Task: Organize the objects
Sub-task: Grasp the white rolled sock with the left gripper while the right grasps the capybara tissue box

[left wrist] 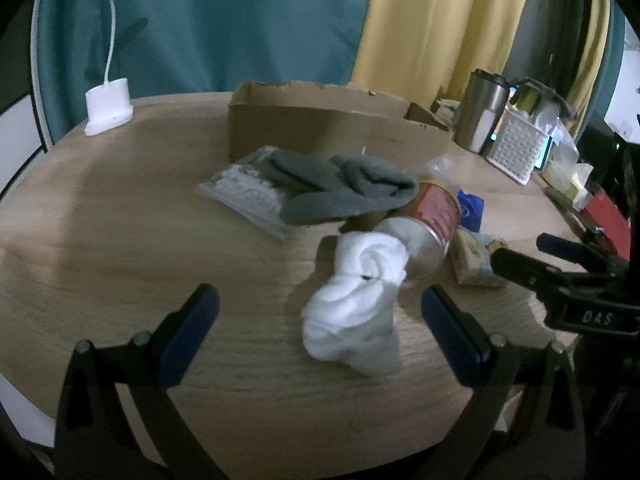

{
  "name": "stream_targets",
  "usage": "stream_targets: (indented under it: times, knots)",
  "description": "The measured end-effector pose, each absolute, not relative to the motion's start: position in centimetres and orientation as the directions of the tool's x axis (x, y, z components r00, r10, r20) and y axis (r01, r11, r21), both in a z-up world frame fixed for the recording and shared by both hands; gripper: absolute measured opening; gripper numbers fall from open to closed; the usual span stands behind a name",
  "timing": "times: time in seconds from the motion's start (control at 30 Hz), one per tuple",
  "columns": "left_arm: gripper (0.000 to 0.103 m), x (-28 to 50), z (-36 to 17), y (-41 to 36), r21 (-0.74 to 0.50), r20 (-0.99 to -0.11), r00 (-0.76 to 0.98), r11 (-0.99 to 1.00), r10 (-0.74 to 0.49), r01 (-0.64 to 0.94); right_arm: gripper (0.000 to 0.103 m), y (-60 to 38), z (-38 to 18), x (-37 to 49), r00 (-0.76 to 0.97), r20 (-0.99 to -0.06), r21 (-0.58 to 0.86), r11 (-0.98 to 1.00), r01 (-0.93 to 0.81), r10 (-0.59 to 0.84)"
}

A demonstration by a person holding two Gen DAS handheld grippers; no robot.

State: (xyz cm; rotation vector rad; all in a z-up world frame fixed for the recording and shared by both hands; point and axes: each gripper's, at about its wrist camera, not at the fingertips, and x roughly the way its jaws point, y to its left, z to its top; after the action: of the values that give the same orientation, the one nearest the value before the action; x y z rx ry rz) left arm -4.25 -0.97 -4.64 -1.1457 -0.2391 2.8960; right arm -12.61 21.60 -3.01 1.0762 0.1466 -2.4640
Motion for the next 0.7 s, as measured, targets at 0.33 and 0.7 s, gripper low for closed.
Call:
stream_targets:
  times: [0.33,0.7]
  knots:
    - [0.101,-5.2,-5.6,-0.8,-0.145,-0.694,-0.715,-0.989,0.082,0.027,0.103,21.1,-3.9,-13.7,-0.584,-0.735,0.077,-0.898,0.434,-0.345]
    - [0.088,-6.3,-6.7,-0.4,-0.132,-0.722,-0.685,-0.991,0.098,-0.002,0.103,20.4,-4.7,-14.4,-0.565,-0.753,0.076,-0.898,0.434,-0.337]
